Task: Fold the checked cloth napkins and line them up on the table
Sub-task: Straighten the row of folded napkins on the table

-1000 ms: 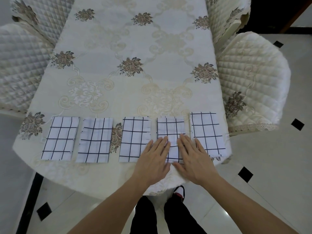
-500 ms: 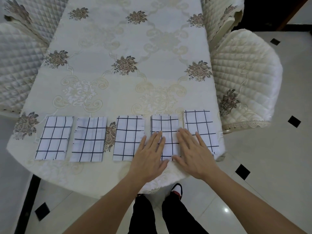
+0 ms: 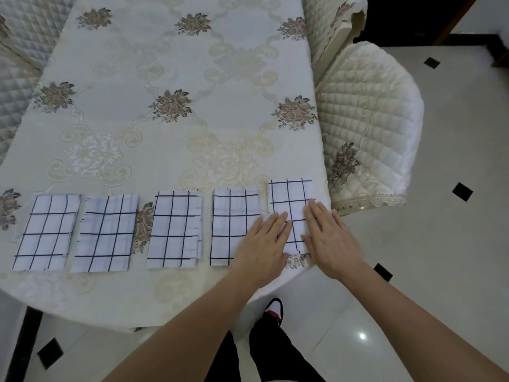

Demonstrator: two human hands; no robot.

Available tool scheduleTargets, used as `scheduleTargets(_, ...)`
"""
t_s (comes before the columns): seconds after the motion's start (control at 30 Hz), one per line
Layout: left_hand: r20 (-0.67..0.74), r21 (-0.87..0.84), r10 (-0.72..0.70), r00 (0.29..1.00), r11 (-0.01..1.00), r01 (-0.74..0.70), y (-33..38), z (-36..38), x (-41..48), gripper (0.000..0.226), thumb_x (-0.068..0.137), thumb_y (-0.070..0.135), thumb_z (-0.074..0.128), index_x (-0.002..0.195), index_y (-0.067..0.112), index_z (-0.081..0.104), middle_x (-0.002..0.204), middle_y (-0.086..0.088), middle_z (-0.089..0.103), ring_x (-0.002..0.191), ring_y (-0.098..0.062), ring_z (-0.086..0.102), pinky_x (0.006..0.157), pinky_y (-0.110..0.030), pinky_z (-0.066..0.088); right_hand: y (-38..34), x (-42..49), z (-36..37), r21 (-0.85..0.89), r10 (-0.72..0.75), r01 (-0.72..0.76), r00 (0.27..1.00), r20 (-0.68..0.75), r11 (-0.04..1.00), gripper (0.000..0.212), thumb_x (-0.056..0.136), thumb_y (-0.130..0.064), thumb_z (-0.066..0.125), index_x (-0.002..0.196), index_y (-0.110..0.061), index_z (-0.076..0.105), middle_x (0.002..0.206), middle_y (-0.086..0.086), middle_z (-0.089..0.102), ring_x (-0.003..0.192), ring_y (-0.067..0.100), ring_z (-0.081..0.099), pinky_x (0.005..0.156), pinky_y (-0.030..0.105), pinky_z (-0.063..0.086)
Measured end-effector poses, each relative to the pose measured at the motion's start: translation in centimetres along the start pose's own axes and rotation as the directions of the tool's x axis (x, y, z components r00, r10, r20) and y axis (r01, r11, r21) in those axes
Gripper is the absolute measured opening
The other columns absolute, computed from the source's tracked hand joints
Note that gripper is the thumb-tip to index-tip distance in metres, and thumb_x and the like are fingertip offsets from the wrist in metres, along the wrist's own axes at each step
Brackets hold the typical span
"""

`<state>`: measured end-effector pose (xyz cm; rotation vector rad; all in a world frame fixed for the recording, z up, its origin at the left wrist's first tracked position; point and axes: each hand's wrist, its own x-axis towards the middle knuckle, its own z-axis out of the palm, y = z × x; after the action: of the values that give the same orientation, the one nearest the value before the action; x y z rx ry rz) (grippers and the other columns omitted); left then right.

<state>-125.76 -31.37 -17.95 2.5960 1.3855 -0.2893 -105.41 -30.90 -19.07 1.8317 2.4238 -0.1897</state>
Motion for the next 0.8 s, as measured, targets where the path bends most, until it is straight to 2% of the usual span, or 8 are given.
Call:
scheduleTargets(0.13, -0.014, -0.009, -0.001, 1.0, 1.0, 0.001, 0.3, 0.4, -0.4, 0.069, 0.101, 0.046, 0.036, 0.157, 0.01, 0.022, 0.166, -0.01, 0.014, 0.153, -0.027, 0.015, 0.124, -0.047, 0.013, -0.2, -0.7, 0.3, 0.016, -0.003, 0.002, 1.0, 0.012, 1.0, 0.065, 0.104, -0.042, 0.018, 0.155, -0.004, 0.027, 0.164, 0.014, 0.021, 0.151, 0.026, 0.025, 0.12, 0.047, 0.029)
scheduleTargets(0.3, -0.013, -0.005, -0.008, 1.0, 1.0, 0.008, 0.6, 0.9, -1.2, 0.067, 0.1, 0.046, 0.023, 0.156, 0.009, 0.025, 0.165, -0.01, 0.018, 0.152, -0.027, 0.021, 0.123, -0.047, 0.019, -0.6, -1.4, -0.1, 0.009, -0.011, 0.011, 1.0, 0.024, 1.0, 0.065, 0.103, -0.042, 0.02, 0.154, -0.003, 0.031, 0.163, 0.016, 0.025, 0.15, 0.026, 0.028, 0.119, 0.048, 0.032)
scheduleTargets(0.5, -0.056, -0.012, -0.009, 0.998, 1.0, 0.008, 1.1, 1.4, -1.7, 0.065, 0.102, 0.045, 0.031, 0.156, 0.009, 0.027, 0.165, -0.01, 0.02, 0.151, -0.027, 0.022, 0.122, -0.047, 0.022, -0.8, -2.0, -0.2, 0.0, -0.007, 0.007, 1.0, 0.029, 1.0, 0.065, 0.103, -0.042, 0.024, 0.152, -0.002, 0.035, 0.161, 0.016, 0.03, 0.148, 0.028, 0.033, 0.116, 0.046, 0.032)
scheduleTargets(0.8, -0.099, 0.003, -0.042, 0.994, 0.999, 0.042, 1.8, 1.6, -1.5, 0.065, 0.1, 0.045, 0.047, 0.153, 0.009, 0.036, 0.162, -0.009, 0.028, 0.149, -0.026, 0.028, 0.121, -0.046, 0.023, -0.5, -2.2, 0.1, -0.02, 0.01, -0.009, 1.0, 0.022, 1.0, 0.067, 0.103, -0.045, 0.02, 0.153, -0.003, 0.032, 0.163, 0.014, 0.026, 0.149, 0.026, 0.03, 0.116, 0.046, 0.032)
